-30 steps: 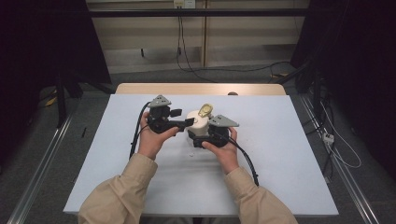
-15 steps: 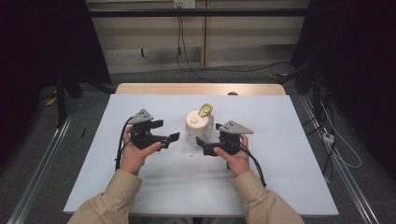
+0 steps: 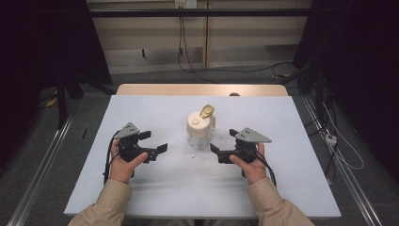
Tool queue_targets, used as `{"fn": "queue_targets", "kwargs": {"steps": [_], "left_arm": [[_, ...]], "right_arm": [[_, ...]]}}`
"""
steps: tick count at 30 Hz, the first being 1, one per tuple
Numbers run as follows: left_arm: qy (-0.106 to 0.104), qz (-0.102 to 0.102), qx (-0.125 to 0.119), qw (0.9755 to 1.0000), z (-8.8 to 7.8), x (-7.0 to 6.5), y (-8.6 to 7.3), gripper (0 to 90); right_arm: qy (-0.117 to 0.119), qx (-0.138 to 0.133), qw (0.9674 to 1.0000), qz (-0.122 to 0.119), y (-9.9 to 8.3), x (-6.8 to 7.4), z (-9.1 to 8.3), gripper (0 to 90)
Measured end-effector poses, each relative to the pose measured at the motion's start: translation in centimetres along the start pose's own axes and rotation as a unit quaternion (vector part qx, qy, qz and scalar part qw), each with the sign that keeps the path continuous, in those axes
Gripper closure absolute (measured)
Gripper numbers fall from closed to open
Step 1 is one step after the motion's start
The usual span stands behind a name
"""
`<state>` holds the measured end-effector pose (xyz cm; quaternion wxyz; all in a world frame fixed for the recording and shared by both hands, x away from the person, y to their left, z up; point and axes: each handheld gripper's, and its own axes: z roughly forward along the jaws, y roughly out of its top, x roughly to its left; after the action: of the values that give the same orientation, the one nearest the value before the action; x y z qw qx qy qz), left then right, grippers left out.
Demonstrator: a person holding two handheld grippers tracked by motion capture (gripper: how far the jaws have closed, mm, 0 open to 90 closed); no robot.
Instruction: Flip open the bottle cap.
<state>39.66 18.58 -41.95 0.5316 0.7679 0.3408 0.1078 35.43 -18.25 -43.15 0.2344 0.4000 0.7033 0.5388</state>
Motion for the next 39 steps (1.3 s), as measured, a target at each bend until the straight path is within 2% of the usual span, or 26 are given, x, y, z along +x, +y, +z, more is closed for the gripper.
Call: {"fn": "queue_targets", "kwargs": {"steps": [8,12,14,17,22,27,39], "left_arm": [[-0.001,-0.009,-0.011,0.9999,-1.2,0.4,-0.7,5.4],[-0.001,0.005,-0.008,1.0000,-1.5,0.1,-1.0,5.5],[0.000,0.006,-0.007,1.0000,-1.7,0.1,-1.1,5.6],[-0.003,0.001,-0.008,1.0000,-1.9,0.0,-1.4,5.6],[-0.007,0.007,-0.016,0.9998,-2.6,-0.1,-1.6,6.1],[-0.005,-0.001,-0.017,0.9998,-3.2,0.1,-2.2,6.5],[0.000,-0.005,-0.014,0.9999,-4.3,0.4,-3.0,6.5]], "right_arm": [[-0.005,-0.002,1.0000,0.003,-0.7,-0.6,-2.1,5.1],[-0.009,-0.004,1.0000,0.001,-1.0,-0.9,-3.2,5.2],[-0.011,-0.005,0.9999,0.001,-1.2,-1.1,-3.6,5.3],[-0.012,-0.002,0.9999,0.004,-1.6,-1.3,-4.1,5.3],[-0.011,-0.001,0.9999,-0.001,-1.8,-1.5,-4.8,5.4],[-0.021,0.002,0.9998,-0.002,-2.2,-1.9,-5.7,5.4],[-0.036,0.005,0.9993,-0.006,-3.3,-2.8,-7.7,6.2]]}}
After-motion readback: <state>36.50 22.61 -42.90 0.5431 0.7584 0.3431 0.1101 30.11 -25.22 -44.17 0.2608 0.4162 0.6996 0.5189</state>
